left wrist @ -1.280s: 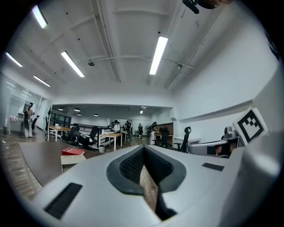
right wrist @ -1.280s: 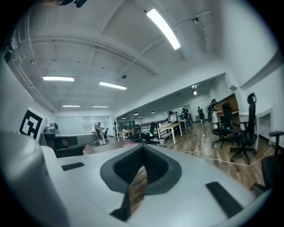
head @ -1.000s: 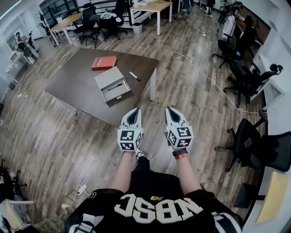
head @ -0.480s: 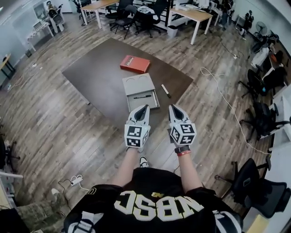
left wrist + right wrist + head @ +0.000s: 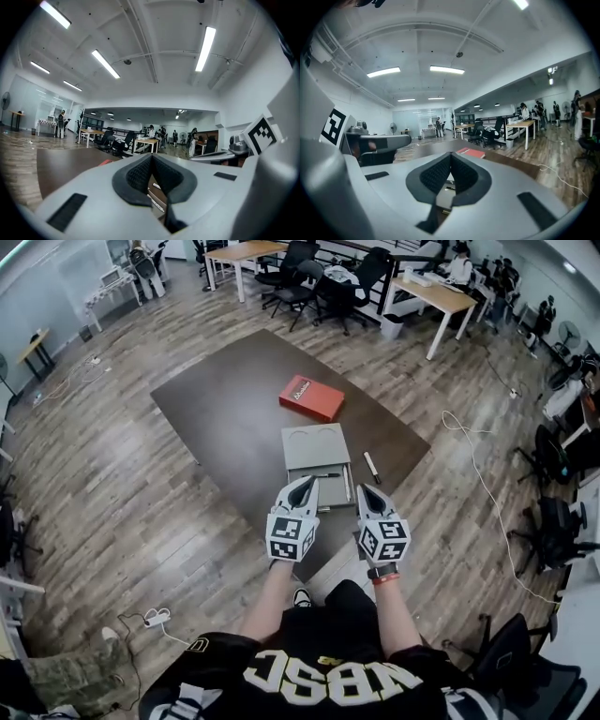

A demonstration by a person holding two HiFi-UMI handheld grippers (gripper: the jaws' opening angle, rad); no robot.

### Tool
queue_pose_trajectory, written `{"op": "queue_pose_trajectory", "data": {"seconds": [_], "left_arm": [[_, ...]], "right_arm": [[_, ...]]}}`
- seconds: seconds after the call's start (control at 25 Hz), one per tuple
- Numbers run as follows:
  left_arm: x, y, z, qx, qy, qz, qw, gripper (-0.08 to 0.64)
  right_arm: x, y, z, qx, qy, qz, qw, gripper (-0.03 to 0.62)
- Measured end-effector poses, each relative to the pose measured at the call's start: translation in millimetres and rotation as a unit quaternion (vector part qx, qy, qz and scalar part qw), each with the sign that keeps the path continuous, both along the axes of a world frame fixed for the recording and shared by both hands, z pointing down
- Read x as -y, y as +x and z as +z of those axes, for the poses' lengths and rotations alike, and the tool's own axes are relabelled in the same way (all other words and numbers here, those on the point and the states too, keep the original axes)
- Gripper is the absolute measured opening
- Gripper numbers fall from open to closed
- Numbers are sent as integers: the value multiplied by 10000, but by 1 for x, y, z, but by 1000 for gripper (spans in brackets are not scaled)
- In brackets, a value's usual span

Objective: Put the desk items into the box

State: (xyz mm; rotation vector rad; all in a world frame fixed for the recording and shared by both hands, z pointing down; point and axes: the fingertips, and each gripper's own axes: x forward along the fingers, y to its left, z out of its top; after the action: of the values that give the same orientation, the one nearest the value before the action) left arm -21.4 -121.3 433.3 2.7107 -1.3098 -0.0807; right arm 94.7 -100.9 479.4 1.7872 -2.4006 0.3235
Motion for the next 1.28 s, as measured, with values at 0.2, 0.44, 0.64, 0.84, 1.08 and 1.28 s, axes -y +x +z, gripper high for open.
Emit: {"op": "queue_pose_trajectory", "data": {"seconds": [0.2, 0.44, 0.64, 0.84, 1.08, 1.28], "left_arm": [[32, 12, 6, 3, -52, -38, 10000, 14], [72, 45, 29, 165, -258, 17, 9995, 14], [104, 66, 46, 241, -483, 99, 9985, 14], [126, 89, 74, 339, -725, 310, 9963, 14], [142, 110, 106, 390, -1112, 547, 9915, 14], [157, 132, 125, 481, -1272, 839, 9872, 14]], "right_arm": [[29, 9, 13, -106, -124, -115, 9998, 9], [78, 43, 43, -32, -487, -165, 9987, 9], [111, 63, 73, -139, -885, -212, 9958, 11], [127, 84, 113, -393, -1328, -192, 9902, 23], [142, 99, 152, -476, -1810, -247, 9820, 31], [152, 113, 185, -353, -2199, -320, 9744, 46]]}}
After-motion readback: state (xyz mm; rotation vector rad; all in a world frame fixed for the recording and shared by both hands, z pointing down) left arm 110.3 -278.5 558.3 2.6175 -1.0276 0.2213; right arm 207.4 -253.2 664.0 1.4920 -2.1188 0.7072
